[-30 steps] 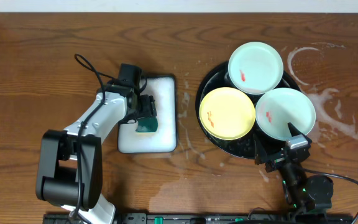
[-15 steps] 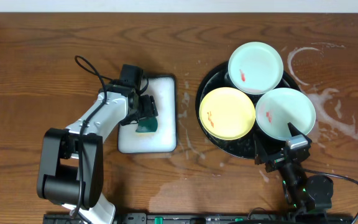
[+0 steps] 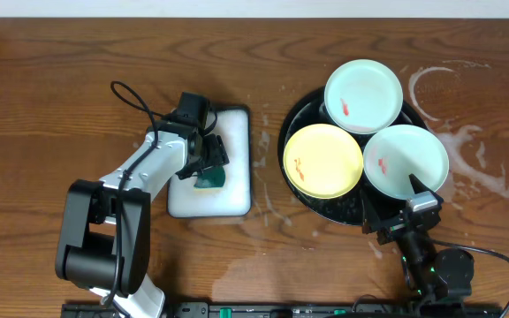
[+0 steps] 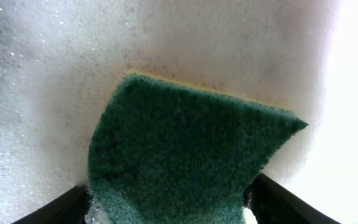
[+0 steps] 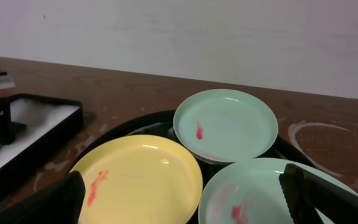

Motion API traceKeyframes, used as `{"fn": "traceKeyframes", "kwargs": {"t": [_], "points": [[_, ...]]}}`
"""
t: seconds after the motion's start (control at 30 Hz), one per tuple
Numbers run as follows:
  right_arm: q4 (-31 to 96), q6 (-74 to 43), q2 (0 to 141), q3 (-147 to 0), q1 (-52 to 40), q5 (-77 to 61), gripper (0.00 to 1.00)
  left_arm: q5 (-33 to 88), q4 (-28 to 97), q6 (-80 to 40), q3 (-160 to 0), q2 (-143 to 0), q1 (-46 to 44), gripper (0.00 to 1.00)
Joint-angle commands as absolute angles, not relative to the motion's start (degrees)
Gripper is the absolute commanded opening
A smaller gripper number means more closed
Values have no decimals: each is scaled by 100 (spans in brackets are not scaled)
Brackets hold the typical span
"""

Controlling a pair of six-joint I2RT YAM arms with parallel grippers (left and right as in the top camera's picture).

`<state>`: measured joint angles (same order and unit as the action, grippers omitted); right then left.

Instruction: Clean dirty plates on tray and stack at the side

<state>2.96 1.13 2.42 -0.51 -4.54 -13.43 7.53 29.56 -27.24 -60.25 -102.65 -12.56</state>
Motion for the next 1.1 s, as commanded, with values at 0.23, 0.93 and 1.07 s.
{"fn": "traceKeyframes", "kwargs": {"t": [0.23, 0.93, 1.07], "points": [[303, 180, 239, -32, -493, -1332, 99, 744, 2963, -2818, -5924, -10353, -1273, 40], [303, 180, 239, -32, -493, -1332, 99, 744, 3096, -2790, -6143, -8744, -1262, 8], [301, 180, 239, -32, -493, -1334, 99, 746, 3096, -2792, -6141, -8204, -1262, 8]]}}
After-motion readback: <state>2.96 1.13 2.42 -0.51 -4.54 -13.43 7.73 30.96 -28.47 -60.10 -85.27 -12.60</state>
